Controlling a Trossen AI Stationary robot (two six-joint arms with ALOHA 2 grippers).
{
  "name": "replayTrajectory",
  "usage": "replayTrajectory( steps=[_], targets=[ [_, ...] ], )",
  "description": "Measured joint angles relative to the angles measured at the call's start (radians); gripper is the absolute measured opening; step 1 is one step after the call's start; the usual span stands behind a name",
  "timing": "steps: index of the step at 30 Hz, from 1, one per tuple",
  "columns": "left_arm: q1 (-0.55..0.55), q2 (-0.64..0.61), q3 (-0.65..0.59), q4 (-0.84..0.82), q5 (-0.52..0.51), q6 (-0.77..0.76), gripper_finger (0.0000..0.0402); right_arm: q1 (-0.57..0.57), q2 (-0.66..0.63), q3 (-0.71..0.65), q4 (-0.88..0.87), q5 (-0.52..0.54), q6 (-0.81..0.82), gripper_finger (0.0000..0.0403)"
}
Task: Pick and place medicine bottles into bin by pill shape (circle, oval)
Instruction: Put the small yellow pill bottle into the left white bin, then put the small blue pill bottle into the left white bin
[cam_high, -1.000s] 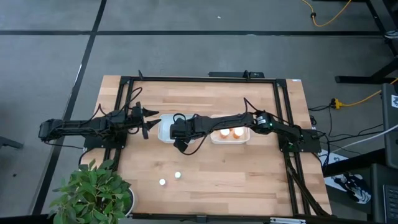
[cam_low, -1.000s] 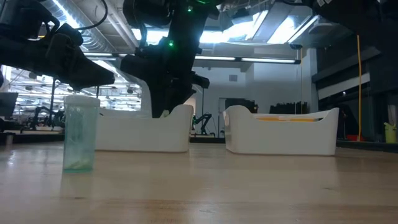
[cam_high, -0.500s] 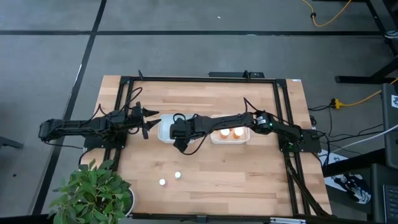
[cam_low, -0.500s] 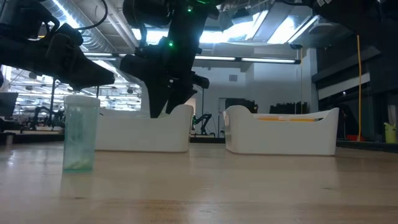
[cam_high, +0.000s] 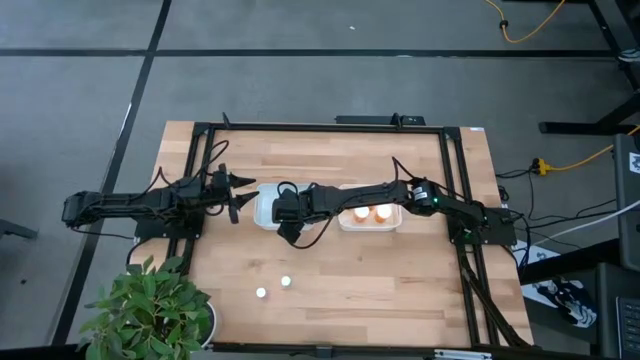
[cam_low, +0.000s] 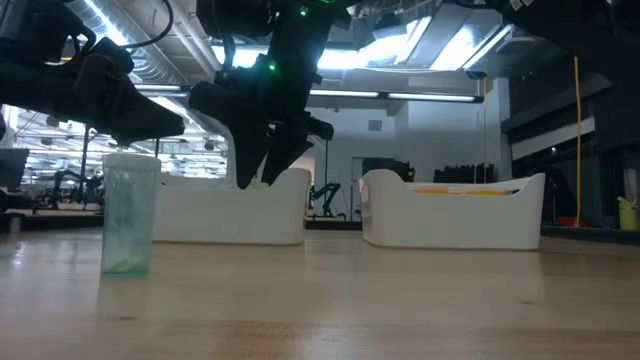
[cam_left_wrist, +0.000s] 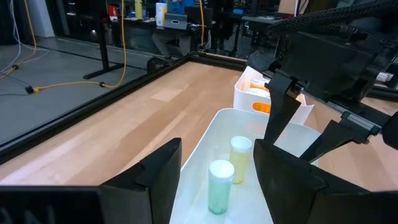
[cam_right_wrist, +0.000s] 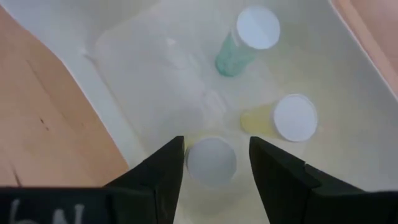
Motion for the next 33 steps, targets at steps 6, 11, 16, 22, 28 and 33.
replayTrajectory(
  steps=[6, 11, 16, 22, 28, 33],
  targets=[
    [0.000, 0.000, 0.000, 0.000, 0.000, 0.000, 0.0194, 0.000, 0.000, 0.000, 0.003, 0.000, 0.000, 0.0184],
    [0.000, 0.000, 0.000, 0.000, 0.000, 0.000, 0.0194, 0.000, 0.000, 0.037, -0.023, 0.007, 0.000, 0.0184],
    [0.000, 0.000, 0.000, 0.000, 0.000, 0.000, 0.0194, 0.006, -0.002, 0.151, -0.082, 0.037, 0.005, 0.0184],
    [0.000, 0.000, 0.000, 0.000, 0.000, 0.000, 0.0194, 0.057, -0.059, 0.151, -0.135, 0.018, 0.043, 0.0184],
    [0.000, 0.000, 0.000, 0.000, 0.000, 0.000, 0.0194, 0.149, -0.072, 0.151, -0.175, -0.077, 0.074, 0.0184],
    [0.000, 0.000, 0.000, 0.000, 0.000, 0.000, 0.0194, 0.245, -0.070, 0.151, -0.180, -0.132, 0.070, 0.0184]
  ],
)
